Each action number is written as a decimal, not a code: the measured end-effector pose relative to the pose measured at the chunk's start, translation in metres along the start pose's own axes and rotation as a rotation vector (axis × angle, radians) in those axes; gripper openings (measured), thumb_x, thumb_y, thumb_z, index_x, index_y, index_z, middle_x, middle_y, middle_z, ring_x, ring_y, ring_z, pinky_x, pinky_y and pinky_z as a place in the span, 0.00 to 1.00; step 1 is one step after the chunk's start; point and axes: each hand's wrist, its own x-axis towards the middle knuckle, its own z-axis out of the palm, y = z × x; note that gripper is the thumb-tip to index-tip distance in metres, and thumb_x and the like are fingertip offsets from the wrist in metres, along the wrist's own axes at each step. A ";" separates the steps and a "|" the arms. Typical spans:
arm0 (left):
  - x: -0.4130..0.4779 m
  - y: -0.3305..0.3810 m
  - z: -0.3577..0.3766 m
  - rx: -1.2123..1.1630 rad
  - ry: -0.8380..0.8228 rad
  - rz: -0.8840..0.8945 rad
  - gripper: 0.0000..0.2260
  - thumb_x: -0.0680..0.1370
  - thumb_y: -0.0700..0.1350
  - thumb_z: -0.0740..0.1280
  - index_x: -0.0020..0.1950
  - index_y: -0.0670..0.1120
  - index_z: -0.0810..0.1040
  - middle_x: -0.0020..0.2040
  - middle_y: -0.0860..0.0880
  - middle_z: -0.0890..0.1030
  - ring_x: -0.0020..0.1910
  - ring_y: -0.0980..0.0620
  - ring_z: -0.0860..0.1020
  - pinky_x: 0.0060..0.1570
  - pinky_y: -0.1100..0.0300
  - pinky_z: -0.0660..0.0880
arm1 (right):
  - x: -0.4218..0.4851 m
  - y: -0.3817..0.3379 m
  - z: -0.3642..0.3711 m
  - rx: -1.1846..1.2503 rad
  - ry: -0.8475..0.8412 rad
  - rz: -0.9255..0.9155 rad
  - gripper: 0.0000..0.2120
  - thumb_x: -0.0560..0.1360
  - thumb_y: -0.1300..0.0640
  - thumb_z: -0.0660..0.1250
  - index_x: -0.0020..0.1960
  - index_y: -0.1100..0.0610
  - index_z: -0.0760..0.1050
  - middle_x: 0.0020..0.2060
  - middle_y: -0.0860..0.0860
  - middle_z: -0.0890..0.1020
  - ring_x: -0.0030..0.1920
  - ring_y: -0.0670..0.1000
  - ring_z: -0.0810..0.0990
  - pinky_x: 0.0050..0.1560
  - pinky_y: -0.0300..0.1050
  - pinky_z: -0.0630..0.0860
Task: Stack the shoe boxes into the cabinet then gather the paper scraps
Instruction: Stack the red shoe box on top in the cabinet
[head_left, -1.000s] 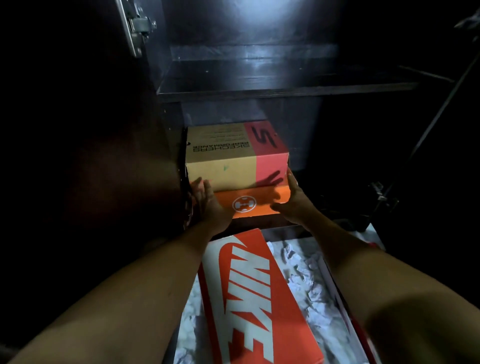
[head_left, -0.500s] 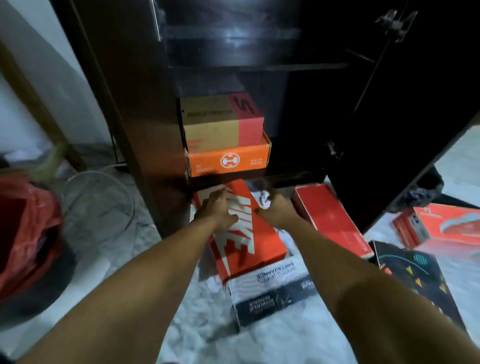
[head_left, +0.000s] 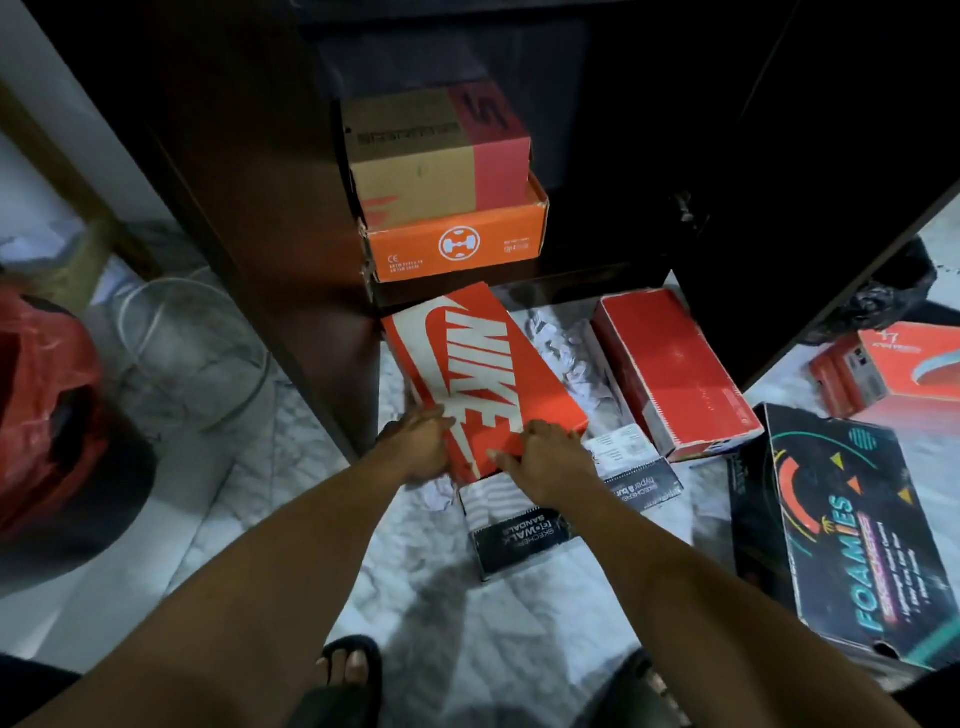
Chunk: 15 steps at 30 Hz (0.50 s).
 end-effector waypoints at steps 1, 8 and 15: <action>-0.001 0.002 0.002 -0.005 0.019 0.025 0.26 0.78 0.58 0.61 0.76 0.56 0.65 0.79 0.52 0.62 0.77 0.45 0.60 0.74 0.44 0.62 | 0.003 0.005 0.001 -0.049 0.006 0.011 0.35 0.79 0.32 0.50 0.66 0.59 0.75 0.65 0.58 0.75 0.69 0.60 0.70 0.73 0.61 0.61; -0.003 0.039 0.003 0.030 0.130 0.216 0.21 0.81 0.47 0.60 0.74 0.53 0.70 0.70 0.45 0.74 0.71 0.43 0.67 0.71 0.48 0.63 | 0.007 0.038 -0.014 -0.028 -0.091 0.228 0.55 0.65 0.21 0.61 0.78 0.57 0.57 0.77 0.53 0.59 0.76 0.65 0.59 0.73 0.71 0.43; 0.000 0.043 -0.001 -0.208 0.158 0.168 0.27 0.76 0.53 0.66 0.75 0.57 0.67 0.69 0.50 0.76 0.69 0.45 0.72 0.67 0.48 0.71 | 0.013 0.090 -0.007 0.056 -0.076 0.177 0.62 0.61 0.30 0.74 0.80 0.54 0.45 0.81 0.50 0.44 0.79 0.56 0.53 0.78 0.60 0.48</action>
